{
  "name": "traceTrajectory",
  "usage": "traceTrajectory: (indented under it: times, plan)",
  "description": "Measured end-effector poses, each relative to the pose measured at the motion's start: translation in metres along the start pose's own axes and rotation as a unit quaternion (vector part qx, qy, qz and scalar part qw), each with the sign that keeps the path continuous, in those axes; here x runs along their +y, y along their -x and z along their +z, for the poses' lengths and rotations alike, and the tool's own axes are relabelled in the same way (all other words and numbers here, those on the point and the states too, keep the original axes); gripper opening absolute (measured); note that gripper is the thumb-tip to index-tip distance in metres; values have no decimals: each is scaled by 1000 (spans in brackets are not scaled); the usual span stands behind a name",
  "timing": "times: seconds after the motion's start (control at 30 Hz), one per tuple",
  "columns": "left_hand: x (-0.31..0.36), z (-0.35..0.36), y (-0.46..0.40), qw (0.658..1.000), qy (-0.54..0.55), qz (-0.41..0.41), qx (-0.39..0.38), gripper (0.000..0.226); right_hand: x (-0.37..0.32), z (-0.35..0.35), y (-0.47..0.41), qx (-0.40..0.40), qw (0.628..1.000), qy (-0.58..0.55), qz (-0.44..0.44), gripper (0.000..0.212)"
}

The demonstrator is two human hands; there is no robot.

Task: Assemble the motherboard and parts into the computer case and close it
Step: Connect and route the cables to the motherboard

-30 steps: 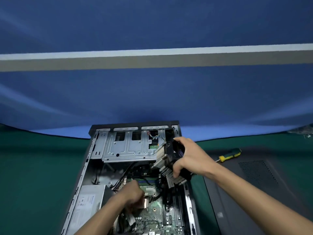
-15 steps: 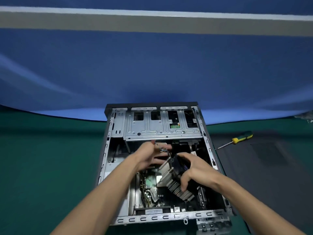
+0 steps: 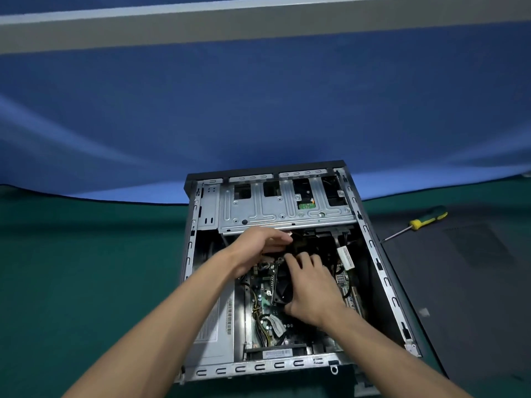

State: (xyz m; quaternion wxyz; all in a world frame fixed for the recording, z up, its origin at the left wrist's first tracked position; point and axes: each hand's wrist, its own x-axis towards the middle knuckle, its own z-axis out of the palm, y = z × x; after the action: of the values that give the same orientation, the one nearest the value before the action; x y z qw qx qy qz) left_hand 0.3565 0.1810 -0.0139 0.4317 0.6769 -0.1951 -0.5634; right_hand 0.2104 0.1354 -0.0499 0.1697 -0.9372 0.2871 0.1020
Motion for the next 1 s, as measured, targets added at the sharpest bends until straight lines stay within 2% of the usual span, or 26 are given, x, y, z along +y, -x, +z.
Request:
traceTrajectory:
  times: [0.07,0.17,0.27,0.4,0.47,0.53,0.63,0.7,0.77,0.83,0.9,1.0]
  plan:
    - [-3,-5,1,1000,-24,-1,10,19,0,6,0,-16,999,32,-28,93]
    - [-9,-13,1,987,-152,-6,45,18,3,11,0,-40,995,71,-60,94]
    - [-19,-22,0,940,-337,-5,60,21,2,12,-1,-56,991,90,-76,98]
    - [-33,-30,2,886,-459,-45,57,18,1,11,-3,-71,991,81,-81,101]
    - [-33,-30,3,883,-459,-38,88,19,1,11,-4,-71,991,76,-84,101]
    - [-30,-28,2,905,-407,-22,118,22,0,12,-4,-67,992,70,-83,101]
    - [-24,-26,2,956,-259,-16,133,29,-1,14,-4,-65,991,77,-92,101]
    - [-22,-24,3,971,-194,-15,136,30,-1,16,-4,-65,989,93,-100,102]
    - [-23,-24,2,974,-179,-7,140,28,0,18,-4,-72,988,102,-95,104]
    - [-24,-24,1,974,-178,-11,139,24,1,18,-7,-80,988,100,-88,104]
    - [-25,-25,1,966,-223,-28,129,21,1,18,-9,-85,988,95,-83,104]
    - [-26,-20,3,909,-395,-42,126,17,1,21,-6,-90,990,86,-71,105]
